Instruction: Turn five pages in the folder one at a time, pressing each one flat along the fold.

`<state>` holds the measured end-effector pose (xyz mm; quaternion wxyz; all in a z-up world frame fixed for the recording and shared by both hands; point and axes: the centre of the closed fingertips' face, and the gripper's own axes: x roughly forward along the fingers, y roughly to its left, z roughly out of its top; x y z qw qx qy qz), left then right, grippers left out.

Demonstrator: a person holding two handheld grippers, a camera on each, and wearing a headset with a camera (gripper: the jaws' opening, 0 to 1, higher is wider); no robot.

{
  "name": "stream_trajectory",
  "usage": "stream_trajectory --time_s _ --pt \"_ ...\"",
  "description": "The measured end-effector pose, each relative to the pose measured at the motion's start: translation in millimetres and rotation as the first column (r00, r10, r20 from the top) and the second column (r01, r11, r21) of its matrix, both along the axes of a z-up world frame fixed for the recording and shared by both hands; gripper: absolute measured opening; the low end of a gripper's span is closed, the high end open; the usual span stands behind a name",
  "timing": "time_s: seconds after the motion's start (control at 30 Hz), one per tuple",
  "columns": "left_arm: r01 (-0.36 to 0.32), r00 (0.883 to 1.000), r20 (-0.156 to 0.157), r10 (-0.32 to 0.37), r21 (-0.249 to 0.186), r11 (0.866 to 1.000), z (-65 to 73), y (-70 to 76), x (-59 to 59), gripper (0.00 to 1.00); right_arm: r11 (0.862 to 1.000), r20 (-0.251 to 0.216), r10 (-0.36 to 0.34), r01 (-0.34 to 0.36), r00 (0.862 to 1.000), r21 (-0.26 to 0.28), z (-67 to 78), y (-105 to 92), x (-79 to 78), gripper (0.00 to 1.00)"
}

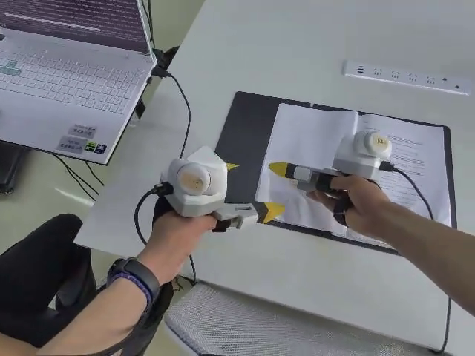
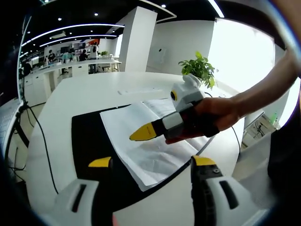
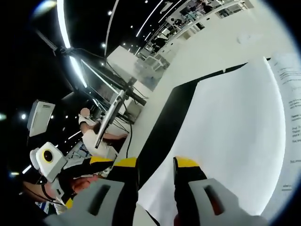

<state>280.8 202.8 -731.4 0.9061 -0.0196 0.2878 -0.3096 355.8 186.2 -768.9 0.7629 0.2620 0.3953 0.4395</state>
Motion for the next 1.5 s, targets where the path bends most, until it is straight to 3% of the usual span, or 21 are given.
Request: stream_trajectory --time_s 0.1,0.27,0.37,0.5,0.6,0.7,0.77,0.97,1.0,1.07,1.2,1.5 --pt "0.015 1.000 -0.007 -0.015 -0.006 1.000 -3.6 -6.2 1.3 0.56 1.000 0.027 -0.023 0.023 0.999 0.009 15.4 -11.5 3.8 0.26" --pt "0.043 0.999 -0.032 -0.042 0.024 0.999 -16.9 -14.6 4.1 0.50 0.998 0.058 -0.061 0.061 0.996 0.008 33.1 -33.2 9.0 0.25" --pt "0.052 0.998 -0.036 -0.051 0.029 0.998 -22.3 -19.9 6.4 0.45 0.997 0.065 -0.083 0.083 0.994 0.004 31.1 -53.8 18.7 0.25" --pt "0.060 0.997 -0.044 -0.058 0.041 0.997 -32.2 -23.4 9.0 0.32 0.995 0.067 -0.104 0.104 0.992 0.000 33.5 -62.7 18.3 0.25" --pt "0.071 0.997 -0.048 -0.067 0.075 0.995 -42.8 -23.6 9.1 0.17 0.993 0.070 -0.114 0.115 0.991 -0.001 35.3 -67.5 17.6 0.25" --pt "0.075 0.996 -0.060 -0.070 0.088 0.993 -52.1 -23.1 8.4 0.10 0.993 0.070 -0.116 0.116 0.991 -0.006 34.5 -70.5 17.6 0.25" --pt "0.082 0.995 -0.074 -0.073 0.126 0.989 -62.1 -19.1 6.9 0.06 0.993 0.067 -0.121 0.121 0.990 -0.006 34.3 -72.6 18.5 0.25" --pt "0.067 0.994 -0.098 -0.054 0.137 0.988 -76.2 -12.7 3.7 0.01 0.992 0.066 -0.125 0.126 0.990 -0.007 33.4 -77.4 22.9 0.25" --pt "0.047 0.996 -0.084 -0.037 0.122 0.991 -74.3 -12.1 6.1 0.00 0.992 0.066 -0.126 0.127 0.990 -0.007 33.1 -78.2 23.8 0.25" --pt "0.036 0.995 -0.096 -0.024 0.127 0.991 -75.5 -9.7 6.3 0.00 0.992 0.064 -0.128 0.128 0.990 -0.008 28.5 -83.4 29.8 0.25" --pt "0.059 0.995 -0.086 -0.047 0.148 0.987 -74.8 -10.7 6.5 0.00 0.992 0.059 -0.125 0.126 0.990 -0.019 22.7 -87.9 30.5 0.24" --pt "0.039 0.995 -0.095 -0.027 0.126 0.991 -80.8 -6.4 11.0 0.00 0.992 0.056 -0.112 0.115 0.992 -0.044 12.3 -99.4 35.8 0.21"
